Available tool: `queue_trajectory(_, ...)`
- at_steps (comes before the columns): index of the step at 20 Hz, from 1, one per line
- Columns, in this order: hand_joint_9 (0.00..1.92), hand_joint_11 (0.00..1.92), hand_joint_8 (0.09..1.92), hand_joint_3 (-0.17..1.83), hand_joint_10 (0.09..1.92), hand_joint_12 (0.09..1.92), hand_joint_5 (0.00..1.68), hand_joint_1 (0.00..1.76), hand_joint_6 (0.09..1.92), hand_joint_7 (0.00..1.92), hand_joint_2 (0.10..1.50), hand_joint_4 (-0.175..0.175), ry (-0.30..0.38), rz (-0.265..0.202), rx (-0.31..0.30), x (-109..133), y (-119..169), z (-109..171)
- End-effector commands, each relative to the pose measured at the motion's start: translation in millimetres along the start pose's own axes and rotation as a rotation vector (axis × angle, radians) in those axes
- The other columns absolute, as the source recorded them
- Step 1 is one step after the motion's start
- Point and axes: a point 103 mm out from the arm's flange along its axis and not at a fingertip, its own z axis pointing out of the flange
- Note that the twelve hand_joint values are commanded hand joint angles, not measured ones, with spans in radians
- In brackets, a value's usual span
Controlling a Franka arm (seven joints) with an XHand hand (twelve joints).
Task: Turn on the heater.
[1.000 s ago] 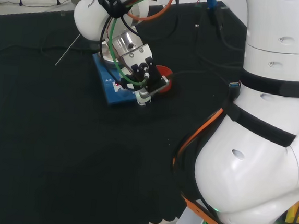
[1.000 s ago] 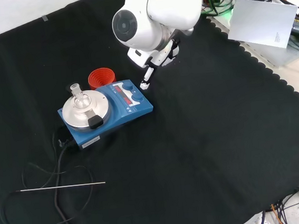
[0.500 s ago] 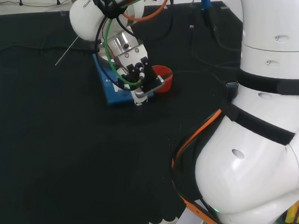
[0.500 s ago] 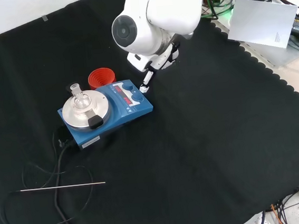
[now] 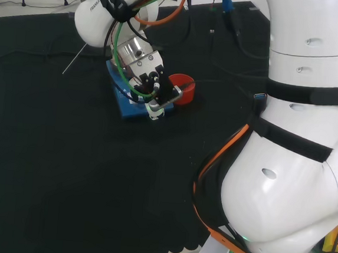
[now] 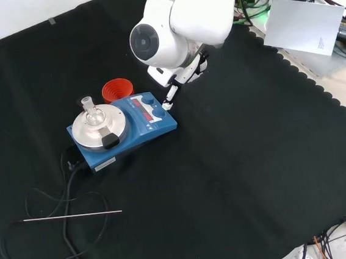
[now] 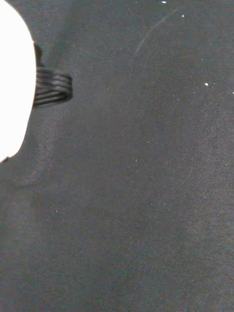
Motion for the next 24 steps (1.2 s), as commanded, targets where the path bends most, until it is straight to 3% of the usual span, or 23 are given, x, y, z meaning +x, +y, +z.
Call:
queue_trajectory(1, 1.79, 1.65, 1.92, 1.38, 1.76, 1.6, 0.26, 1.54, 0.09, 1.64, 0.49, -0.01, 0.0, 0.006, 0.006, 1.3, 1.4, -0.2)
queue_trajectory(24, 1.79, 1.65, 1.92, 1.39, 1.77, 1.6, 0.27, 1.54, 0.09, 1.64, 0.49, -0.012, -0.016, 0.007, 0.012, -3.3, 16.2, 0.7)
